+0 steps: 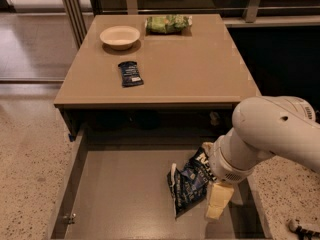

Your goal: Pick blue chip bag from top drawer and place on counter

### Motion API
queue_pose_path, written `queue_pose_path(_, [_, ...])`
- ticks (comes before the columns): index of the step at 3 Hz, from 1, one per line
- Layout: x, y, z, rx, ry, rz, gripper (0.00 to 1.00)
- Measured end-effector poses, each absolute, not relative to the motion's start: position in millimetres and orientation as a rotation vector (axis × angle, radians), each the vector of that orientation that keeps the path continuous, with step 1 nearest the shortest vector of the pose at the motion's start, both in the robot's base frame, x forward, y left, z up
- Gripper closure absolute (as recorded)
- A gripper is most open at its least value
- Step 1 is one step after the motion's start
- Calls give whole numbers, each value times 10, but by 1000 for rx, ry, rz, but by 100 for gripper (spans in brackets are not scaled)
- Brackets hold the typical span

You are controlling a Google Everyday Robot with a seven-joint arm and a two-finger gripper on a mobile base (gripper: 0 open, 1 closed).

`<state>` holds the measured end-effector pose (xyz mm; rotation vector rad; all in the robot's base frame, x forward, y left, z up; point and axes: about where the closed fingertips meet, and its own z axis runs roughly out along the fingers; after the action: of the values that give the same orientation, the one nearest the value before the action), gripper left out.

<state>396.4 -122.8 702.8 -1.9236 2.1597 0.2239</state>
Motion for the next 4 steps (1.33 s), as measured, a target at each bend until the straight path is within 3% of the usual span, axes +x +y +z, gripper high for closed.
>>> queue_pose_path(4, [4043,-1201,6362,-1899,2205,292,0])
